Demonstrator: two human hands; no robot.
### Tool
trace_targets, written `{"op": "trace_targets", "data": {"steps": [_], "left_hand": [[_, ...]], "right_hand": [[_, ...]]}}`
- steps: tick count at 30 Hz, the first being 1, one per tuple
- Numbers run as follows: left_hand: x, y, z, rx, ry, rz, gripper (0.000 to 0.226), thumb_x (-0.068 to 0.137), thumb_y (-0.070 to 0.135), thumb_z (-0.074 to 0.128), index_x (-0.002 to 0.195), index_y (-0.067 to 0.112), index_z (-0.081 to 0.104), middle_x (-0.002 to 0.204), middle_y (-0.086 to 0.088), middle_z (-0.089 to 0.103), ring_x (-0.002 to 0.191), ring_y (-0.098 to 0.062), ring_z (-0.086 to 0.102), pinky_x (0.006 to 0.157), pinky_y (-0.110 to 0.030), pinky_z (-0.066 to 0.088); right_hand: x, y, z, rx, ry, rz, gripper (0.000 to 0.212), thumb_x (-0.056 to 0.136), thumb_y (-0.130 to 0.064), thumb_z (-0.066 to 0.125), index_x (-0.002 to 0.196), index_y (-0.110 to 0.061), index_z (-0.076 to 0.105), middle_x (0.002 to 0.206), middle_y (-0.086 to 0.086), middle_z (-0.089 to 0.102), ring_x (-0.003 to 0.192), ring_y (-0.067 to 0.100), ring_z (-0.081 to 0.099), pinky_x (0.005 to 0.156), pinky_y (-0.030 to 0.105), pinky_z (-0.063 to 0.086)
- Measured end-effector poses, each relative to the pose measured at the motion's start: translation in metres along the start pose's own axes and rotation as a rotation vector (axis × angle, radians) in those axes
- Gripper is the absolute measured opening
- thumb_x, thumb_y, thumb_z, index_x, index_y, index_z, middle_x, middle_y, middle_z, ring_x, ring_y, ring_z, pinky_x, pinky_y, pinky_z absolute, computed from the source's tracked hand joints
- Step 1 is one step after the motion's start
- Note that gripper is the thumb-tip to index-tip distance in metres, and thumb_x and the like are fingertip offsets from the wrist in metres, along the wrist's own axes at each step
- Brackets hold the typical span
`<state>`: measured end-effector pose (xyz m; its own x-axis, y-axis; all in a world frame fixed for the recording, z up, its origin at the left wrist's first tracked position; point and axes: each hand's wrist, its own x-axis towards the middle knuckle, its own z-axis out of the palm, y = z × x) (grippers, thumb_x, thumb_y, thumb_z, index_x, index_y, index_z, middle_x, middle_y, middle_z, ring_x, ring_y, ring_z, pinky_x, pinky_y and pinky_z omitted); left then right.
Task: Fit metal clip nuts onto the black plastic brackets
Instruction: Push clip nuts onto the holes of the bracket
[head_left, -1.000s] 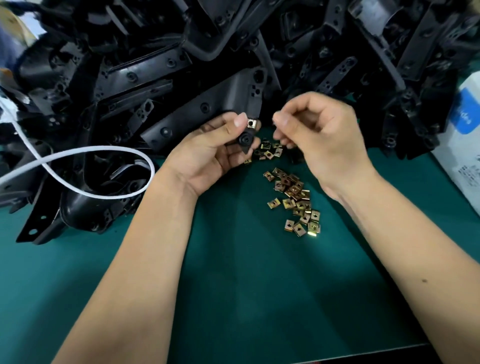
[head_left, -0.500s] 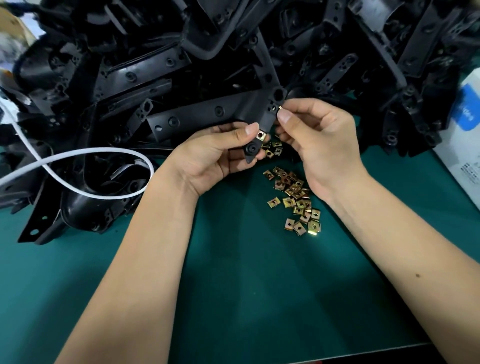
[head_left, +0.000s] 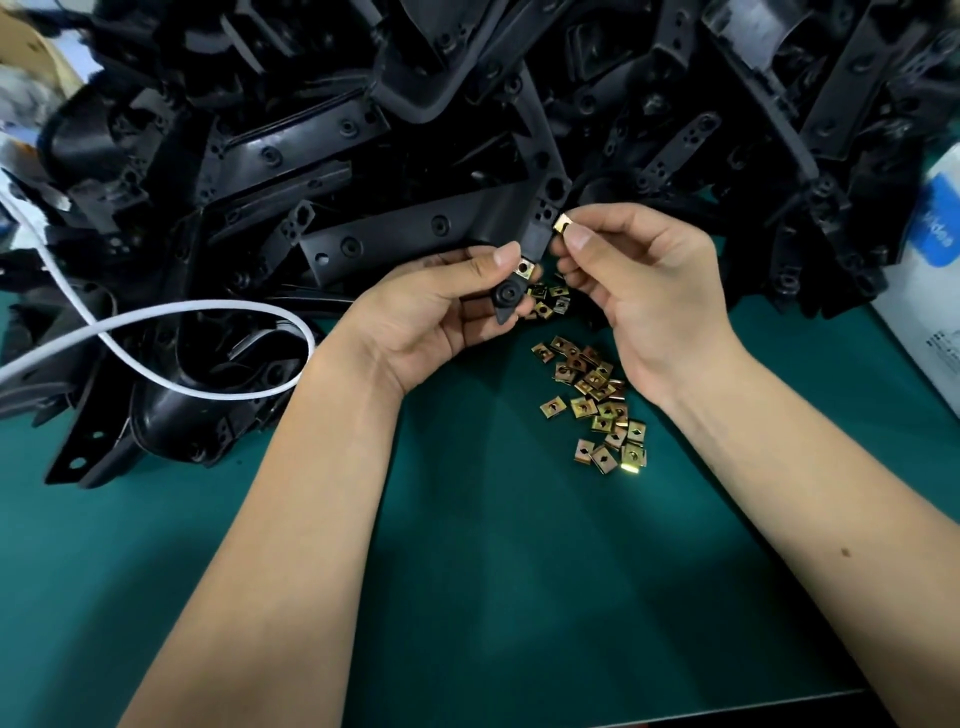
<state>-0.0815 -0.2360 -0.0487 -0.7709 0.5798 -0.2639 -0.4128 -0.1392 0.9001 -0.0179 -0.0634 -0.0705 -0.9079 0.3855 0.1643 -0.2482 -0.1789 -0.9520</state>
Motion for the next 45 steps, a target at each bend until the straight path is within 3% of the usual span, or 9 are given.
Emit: {"op": "trace_targets", "data": {"steps": [17,25,32,35,38,40,43,45], "left_hand": [[-0.003,0.001,0.003,0.083,-0.032,-0.057,0.014,0.075,0.029,0.074,0.074,0.017,0.082,0.083,0.001,0.077,0.065,-0.01,0.073,0.056,-0.017,0.056],[-0.005,0.004,0.007,0.104,-0.036,-0.142,0.004,0.066,0.024,0.079,0.064,0.02,0.079,0.075,0.0,0.074,0.06,-0.015,0.072,0.052,-0.019,0.055],[-0.003,0.004,0.009,0.15,-0.026,-0.153,0.008,0.063,0.024,0.081,0.069,0.02,0.078,0.072,0.0,0.072,0.061,-0.017,0.073,0.053,-0.018,0.057],[-0.002,0.001,0.015,0.168,0.042,-0.114,0.026,0.063,0.022,0.083,0.085,0.015,0.072,0.076,-0.004,0.075,0.061,-0.017,0.072,0.053,-0.019,0.057],[-0.001,-0.005,0.025,0.195,0.158,-0.01,0.024,0.074,0.012,0.086,0.085,0.014,0.065,0.077,-0.005,0.075,0.06,-0.016,0.071,0.052,-0.022,0.056],[0.0,-0.009,0.031,0.275,0.228,0.097,0.022,0.081,0.008,0.085,0.082,0.015,0.064,0.075,-0.001,0.074,0.064,-0.013,0.07,0.059,-0.025,0.059],[0.001,-0.015,0.038,0.516,0.308,0.219,0.023,0.084,0.018,0.085,0.076,0.021,0.063,0.068,0.012,0.067,0.071,-0.007,0.065,0.079,-0.028,0.057],[0.001,-0.016,0.046,0.588,0.325,0.264,0.025,0.086,0.023,0.083,0.075,0.022,0.061,0.06,0.019,0.061,0.064,0.002,0.058,0.075,-0.018,0.051]], "right_hand": [[-0.001,-0.008,0.001,-0.032,0.002,-0.007,0.011,0.092,0.004,0.07,0.094,-0.007,0.074,0.08,0.007,0.073,0.075,0.018,0.065,0.076,0.031,0.055],[-0.002,-0.012,-0.004,0.019,-0.042,0.012,0.03,0.09,0.004,0.072,0.115,-0.003,0.058,0.075,0.007,0.063,0.078,0.027,0.056,0.079,0.035,0.049],[0.001,-0.016,-0.009,0.02,-0.112,0.08,0.037,0.089,0.003,0.071,0.123,-0.006,0.059,0.081,0.009,0.061,0.074,0.019,0.058,0.073,0.029,0.052],[0.003,-0.014,-0.009,-0.055,-0.087,0.114,0.035,0.092,0.003,0.07,0.125,-0.008,0.062,0.086,0.015,0.065,0.079,0.025,0.061,0.08,0.04,0.055],[0.004,-0.012,-0.005,-0.054,0.025,0.14,0.025,0.091,-0.007,0.076,0.115,-0.008,0.067,0.089,0.013,0.072,0.085,0.028,0.066,0.093,0.055,0.056],[0.003,-0.012,-0.004,-0.039,0.093,0.131,0.029,0.087,-0.017,0.083,0.11,-0.008,0.068,0.083,0.008,0.074,0.08,0.021,0.069,0.088,0.048,0.06],[0.001,-0.013,-0.005,-0.056,0.141,0.072,0.031,0.081,-0.018,0.087,0.102,-0.009,0.066,0.074,0.004,0.072,0.071,0.019,0.067,0.077,0.04,0.059],[-0.003,-0.021,-0.005,-0.089,0.15,0.028,0.033,0.082,-0.015,0.086,0.102,-0.01,0.061,0.074,0.005,0.069,0.071,0.02,0.064,0.074,0.041,0.055]]}}
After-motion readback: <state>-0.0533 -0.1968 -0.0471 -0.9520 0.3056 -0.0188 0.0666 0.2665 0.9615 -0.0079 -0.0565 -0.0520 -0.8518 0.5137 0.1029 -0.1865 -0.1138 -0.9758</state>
